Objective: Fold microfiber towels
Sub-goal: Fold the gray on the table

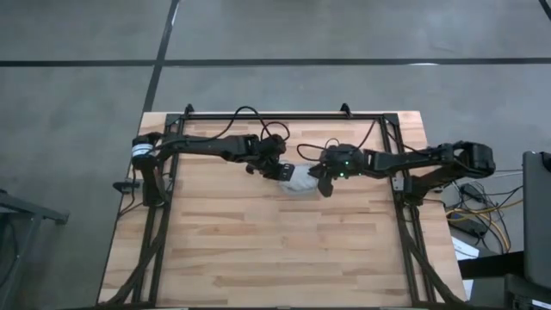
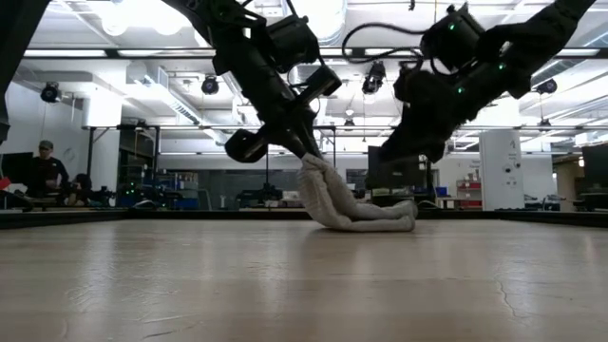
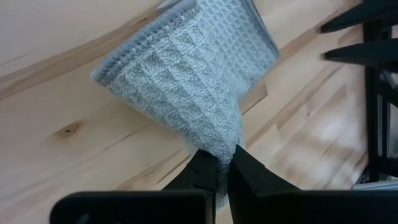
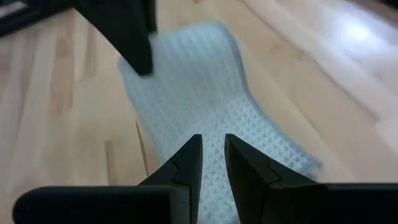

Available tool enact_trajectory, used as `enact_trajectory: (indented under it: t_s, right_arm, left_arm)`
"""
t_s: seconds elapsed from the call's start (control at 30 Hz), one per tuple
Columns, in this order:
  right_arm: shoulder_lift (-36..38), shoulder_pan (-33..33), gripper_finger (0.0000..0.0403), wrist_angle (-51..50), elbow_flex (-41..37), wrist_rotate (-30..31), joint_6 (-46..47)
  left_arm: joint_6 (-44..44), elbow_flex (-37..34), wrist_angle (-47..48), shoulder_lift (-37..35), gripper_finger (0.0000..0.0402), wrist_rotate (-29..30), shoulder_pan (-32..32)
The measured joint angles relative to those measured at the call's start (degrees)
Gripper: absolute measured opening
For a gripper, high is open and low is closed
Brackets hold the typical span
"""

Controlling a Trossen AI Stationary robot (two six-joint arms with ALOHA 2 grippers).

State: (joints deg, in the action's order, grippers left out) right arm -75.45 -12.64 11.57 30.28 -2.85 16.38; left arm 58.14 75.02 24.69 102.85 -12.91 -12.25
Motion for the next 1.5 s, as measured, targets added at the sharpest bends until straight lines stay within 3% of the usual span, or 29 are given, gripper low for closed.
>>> enact_trajectory:
  t_s: [0.4,0.8,1.13,1.5]
  right_arm:
    - [-13.7,0.0,0.0068,13.0,0.5,-3.1,3.6]
    - [-25.0,1.7,0.0068,14.5,8.4,-8.7,3.1]
    - [-29.6,3.0,0.0068,14.5,14.6,-11.1,2.6]
    - [-32.4,3.8,0.0068,14.4,19.7,-13.5,2.0]
  left_arm:
    - [0.2,0.0,2.2,0.0,0.0014,-1.0,0.0]
    - [-1.5,0.0,5.2,-0.1,0.0014,-1.2,0.0]
    - [-2.1,0.0,13.0,-1.8,0.0014,-1.8,0.2]
    - [-2.1,0.0,15.4,-7.5,0.0014,0.6,0.2]
